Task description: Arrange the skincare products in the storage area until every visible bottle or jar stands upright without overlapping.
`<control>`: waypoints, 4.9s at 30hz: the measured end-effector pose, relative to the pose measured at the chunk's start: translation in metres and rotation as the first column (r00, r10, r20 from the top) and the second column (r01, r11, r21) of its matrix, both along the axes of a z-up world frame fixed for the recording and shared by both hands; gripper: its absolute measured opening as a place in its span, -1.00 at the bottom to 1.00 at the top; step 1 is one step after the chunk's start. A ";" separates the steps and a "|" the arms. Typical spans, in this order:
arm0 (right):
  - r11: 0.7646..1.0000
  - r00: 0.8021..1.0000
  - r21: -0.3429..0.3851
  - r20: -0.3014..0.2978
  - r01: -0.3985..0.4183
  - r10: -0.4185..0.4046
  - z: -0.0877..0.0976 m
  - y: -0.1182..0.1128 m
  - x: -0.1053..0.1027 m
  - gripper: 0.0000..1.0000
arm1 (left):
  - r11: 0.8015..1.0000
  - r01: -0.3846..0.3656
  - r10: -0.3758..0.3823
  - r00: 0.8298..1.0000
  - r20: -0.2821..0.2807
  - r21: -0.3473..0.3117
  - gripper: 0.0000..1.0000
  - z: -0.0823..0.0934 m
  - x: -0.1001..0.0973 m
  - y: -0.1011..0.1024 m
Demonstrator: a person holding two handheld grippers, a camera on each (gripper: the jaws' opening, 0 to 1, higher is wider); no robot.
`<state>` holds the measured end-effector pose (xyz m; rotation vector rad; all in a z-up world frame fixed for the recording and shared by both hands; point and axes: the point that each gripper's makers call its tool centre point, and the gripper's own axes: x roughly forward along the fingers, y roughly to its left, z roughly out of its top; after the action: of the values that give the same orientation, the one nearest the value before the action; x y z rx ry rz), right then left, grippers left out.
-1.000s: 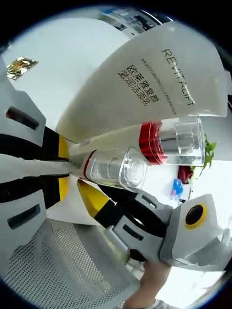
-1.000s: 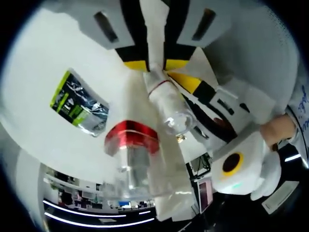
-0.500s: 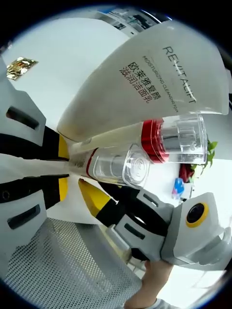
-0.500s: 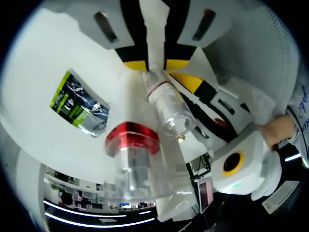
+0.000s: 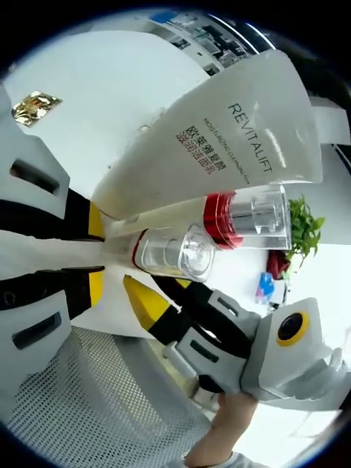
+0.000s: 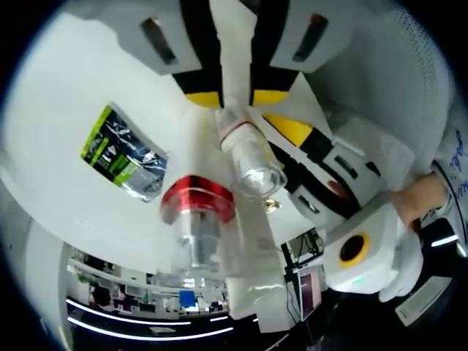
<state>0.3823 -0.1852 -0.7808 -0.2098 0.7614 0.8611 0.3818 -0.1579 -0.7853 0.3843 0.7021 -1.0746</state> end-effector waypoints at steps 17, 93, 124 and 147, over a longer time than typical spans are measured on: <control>0.997 0.998 -0.073 0.066 -0.006 0.011 0.023 -0.008 -0.011 -0.50 | 0.999 -0.039 0.040 0.998 0.048 -0.009 -0.63 0.025 -0.004 0.024; 0.993 0.978 -0.110 0.208 0.046 -0.022 0.082 -0.015 -0.018 0.99 | 0.949 -0.312 0.307 0.945 0.110 0.030 0.95 0.079 -0.008 0.169; 0.994 0.979 -0.101 0.202 0.052 -0.031 0.086 -0.013 -0.002 1.00 | 0.974 -0.114 0.085 0.985 0.152 0.197 0.93 0.065 0.049 0.158; 0.989 0.982 -0.114 0.176 0.095 -0.074 0.077 -0.026 -0.001 1.00 | 0.927 0.183 -0.254 0.949 0.189 0.327 0.48 0.045 0.100 0.111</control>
<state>0.3813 -0.2115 -0.7039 -0.3532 0.6574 0.7067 0.4821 -0.0469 -0.7407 0.8588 0.6290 -1.1116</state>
